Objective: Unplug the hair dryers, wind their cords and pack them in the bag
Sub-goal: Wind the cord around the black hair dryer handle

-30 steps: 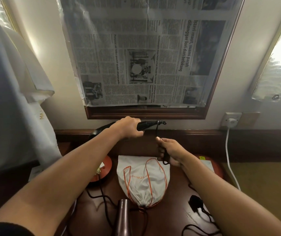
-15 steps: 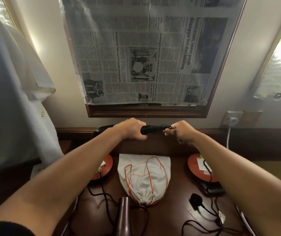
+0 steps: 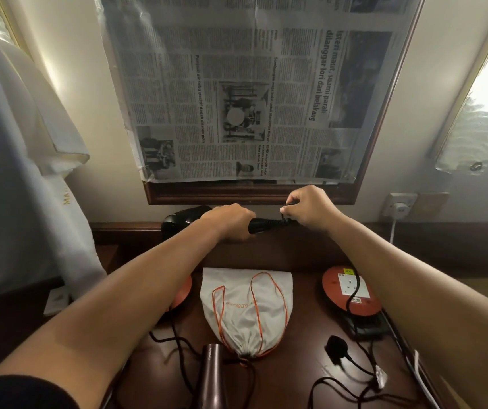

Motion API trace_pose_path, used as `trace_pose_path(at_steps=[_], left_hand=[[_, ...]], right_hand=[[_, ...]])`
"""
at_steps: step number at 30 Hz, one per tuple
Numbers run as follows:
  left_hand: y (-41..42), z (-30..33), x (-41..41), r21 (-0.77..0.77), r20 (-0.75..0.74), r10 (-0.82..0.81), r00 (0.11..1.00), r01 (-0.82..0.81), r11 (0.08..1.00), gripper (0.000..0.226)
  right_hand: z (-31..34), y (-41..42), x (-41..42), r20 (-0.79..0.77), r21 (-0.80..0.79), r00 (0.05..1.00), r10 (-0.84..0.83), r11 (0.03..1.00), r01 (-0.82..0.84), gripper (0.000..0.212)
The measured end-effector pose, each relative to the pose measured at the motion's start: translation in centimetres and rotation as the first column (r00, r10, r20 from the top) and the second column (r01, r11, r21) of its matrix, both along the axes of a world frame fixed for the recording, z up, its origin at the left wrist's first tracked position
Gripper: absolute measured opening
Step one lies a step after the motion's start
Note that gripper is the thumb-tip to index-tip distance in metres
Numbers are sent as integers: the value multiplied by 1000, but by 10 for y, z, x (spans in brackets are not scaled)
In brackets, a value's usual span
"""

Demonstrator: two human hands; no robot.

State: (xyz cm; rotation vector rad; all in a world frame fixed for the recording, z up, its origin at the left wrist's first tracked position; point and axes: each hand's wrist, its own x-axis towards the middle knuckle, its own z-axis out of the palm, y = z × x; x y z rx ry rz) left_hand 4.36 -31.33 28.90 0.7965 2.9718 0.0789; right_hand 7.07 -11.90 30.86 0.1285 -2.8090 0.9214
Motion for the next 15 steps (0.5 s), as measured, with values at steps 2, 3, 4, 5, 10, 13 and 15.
trace_pose_path(at_steps=[2,3,4,5,10,13,15], left_hand=[[0,-2,-2,-7,1,23,1000,-23,1000,23],[-1,-2,-2,-12,-1,35,999,-35,999,25],[-2,-2,-2,-23,-8,42,999,-42,999,27],[-2,-3,-2,-38,-17,47,999,-47,998,29],[-2,-7,-4,-22,1,83,997,-83,996,31],[-3,-9,-4,21,18,95,995,-96,995,31],[-3,-10,-3,26,16,94,995,-95,995,32]], right_hand=[[-3,-4,6,-41,-13,999,-5,1000,4,18],[-5,-5,9,-51,-23,999,-4,1000,2,18],[-8,-6,13,-60,-27,998,0,1000,-1,17],[-11,-7,16,-72,-23,997,3,1000,-5,16],[-27,-9,30,-114,-10,992,55,998,-56,19],[-35,-14,38,-90,-76,995,34,996,-41,27],[-42,-15,42,-98,-48,995,26,998,-31,34]])
